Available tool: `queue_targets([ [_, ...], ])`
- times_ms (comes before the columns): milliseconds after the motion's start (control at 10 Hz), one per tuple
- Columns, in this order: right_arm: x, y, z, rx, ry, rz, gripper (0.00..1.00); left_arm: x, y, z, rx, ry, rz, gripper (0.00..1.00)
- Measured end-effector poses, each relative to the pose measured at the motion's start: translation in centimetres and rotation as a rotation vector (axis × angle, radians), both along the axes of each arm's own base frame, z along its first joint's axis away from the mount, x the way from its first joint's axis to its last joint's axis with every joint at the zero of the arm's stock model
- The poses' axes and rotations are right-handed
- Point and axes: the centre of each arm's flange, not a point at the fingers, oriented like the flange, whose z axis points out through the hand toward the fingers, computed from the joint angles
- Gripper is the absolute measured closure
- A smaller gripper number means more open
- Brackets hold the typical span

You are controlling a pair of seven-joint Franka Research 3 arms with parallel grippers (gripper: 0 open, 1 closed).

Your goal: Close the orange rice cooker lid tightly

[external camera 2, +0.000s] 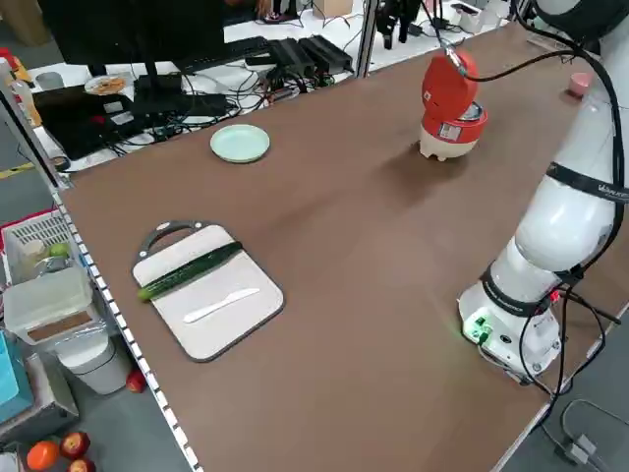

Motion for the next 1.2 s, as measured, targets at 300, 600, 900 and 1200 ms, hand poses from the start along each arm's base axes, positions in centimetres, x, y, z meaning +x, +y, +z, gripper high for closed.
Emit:
queue_targets([
  [300,2.3,1.5,-5.5,0.22,-0.077,0.346,0.0,-3.2,-5.2,-3.1,-0.012,0.03,-0.004,0.99],
  [600,4.1,2.9,-12.9,0.484,-0.231,0.625,0.0,-5.0,-9.6,-2.1,-0.052,-0.012,0.105,0.99],
  [900,3.9,5.6,-22.1,0.701,-0.449,0.812,0.0,-6.7,-12.7,-2.6,-0.067,-0.019,0.126,0.99],
  [1200,1.9,8.9,-29.1,0.875,-0.609,0.859,0.0,-7.8,-16.4,-4.5,-0.102,-0.02,0.193,0.99],
])
